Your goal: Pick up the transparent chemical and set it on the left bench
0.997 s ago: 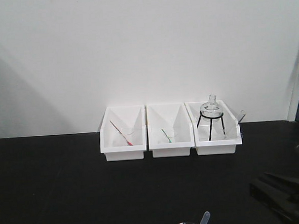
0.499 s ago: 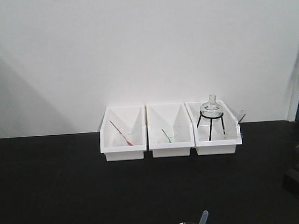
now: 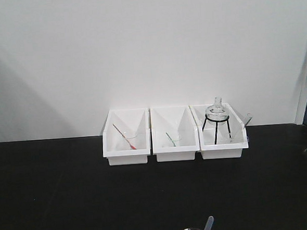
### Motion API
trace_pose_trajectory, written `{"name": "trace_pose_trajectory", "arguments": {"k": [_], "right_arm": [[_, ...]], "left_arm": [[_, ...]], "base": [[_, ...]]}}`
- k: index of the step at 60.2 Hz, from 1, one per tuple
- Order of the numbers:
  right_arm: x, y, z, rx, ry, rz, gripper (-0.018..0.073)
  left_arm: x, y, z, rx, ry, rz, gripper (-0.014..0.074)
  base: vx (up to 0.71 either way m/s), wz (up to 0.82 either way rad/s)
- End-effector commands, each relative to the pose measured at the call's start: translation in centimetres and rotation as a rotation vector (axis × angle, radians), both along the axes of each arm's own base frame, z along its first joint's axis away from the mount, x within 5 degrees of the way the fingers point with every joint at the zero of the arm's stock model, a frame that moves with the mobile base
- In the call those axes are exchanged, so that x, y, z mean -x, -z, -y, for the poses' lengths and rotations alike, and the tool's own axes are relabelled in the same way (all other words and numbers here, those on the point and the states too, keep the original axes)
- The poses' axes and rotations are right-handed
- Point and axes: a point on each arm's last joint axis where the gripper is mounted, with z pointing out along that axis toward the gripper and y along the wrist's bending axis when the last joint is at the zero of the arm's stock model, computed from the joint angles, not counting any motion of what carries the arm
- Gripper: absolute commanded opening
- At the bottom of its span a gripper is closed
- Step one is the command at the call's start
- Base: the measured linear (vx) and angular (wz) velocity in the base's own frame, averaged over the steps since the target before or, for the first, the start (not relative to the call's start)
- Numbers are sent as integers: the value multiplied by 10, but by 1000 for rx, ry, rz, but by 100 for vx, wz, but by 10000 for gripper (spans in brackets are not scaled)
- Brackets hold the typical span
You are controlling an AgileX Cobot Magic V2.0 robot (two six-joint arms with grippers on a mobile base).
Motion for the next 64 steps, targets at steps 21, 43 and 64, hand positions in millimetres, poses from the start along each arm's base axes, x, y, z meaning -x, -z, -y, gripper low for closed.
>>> {"name": "trace_pose_trajectory", "arguments": {"k": [21,43,64], "right_arm": [[27,85,10,-6,108,29,-8],[27,86,10,-7,108,30,-8],[27,86,10,-8,108,30,-8]], "left_arm": [[1,-3,0,14,1,81,-3],[1,-3,0,14,1,81,-3],[1,-3,0,14,1,81,-3]], "base": [[0,0],[0,0],[0,0]]}}
